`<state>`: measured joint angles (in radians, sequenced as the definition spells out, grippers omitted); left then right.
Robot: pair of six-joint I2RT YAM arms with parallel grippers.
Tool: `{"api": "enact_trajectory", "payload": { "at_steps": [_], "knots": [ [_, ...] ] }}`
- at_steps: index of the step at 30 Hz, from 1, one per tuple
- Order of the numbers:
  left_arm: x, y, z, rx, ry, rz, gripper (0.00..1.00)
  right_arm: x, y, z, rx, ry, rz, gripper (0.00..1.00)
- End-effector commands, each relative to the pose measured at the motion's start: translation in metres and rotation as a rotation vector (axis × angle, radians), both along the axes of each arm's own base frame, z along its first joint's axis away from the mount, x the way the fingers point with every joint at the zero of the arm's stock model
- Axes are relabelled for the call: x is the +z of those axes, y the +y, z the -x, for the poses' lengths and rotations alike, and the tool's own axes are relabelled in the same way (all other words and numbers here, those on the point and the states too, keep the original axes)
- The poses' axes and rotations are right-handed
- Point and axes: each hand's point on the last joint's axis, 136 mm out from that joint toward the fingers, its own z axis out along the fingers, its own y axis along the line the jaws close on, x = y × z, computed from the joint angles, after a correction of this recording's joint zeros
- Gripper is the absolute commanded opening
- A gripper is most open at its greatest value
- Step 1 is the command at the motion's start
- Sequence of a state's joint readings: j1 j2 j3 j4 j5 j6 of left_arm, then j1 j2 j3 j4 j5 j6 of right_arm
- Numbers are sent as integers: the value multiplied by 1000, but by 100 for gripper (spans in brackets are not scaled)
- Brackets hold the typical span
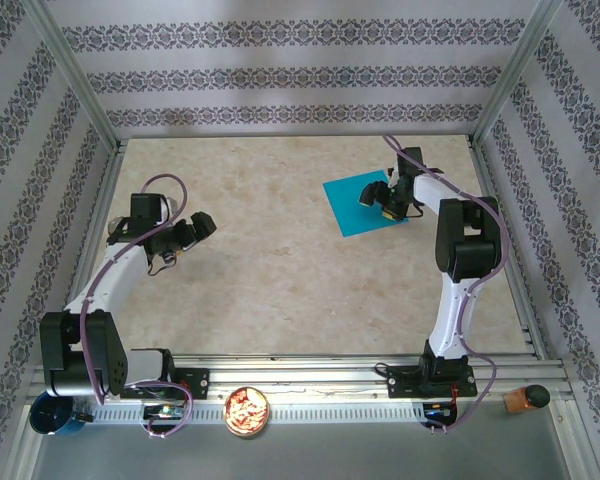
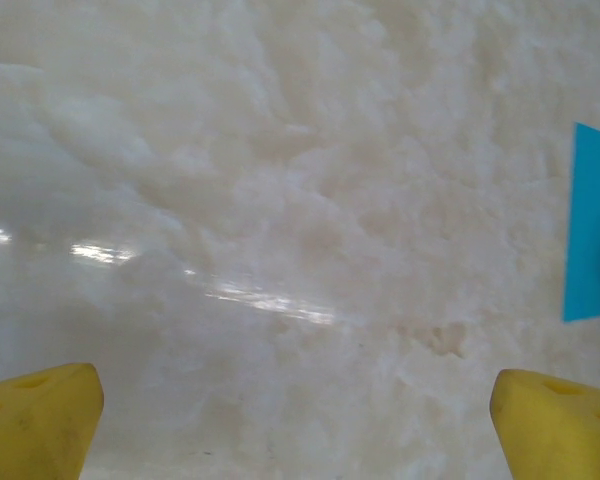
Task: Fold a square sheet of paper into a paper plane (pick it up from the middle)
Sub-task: Move the square sheet of paper to the center of the table.
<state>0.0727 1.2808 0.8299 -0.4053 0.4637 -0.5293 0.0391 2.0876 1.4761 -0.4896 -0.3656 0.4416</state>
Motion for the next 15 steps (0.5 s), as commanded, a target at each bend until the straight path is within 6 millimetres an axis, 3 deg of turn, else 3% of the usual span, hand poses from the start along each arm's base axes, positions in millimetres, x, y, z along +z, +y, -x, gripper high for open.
{"api": "enact_trajectory", "payload": {
  "at_steps": [1, 3, 9, 15],
  "knots": [
    [19, -11, -4, -21, -88, 83, 100, -8, 4, 27, 41, 93, 69, 75],
    [15, -7, -1, 42, -77, 89, 100, -9, 9, 37, 60, 126, 88, 76],
    [6, -24, 17, 32, -99, 67, 100, -12, 37, 70, 133, 210, 156, 77],
    [1, -40, 34, -7, -101, 112, 100, -18, 67, 121, 182, 227, 273, 78]
  ]
}}
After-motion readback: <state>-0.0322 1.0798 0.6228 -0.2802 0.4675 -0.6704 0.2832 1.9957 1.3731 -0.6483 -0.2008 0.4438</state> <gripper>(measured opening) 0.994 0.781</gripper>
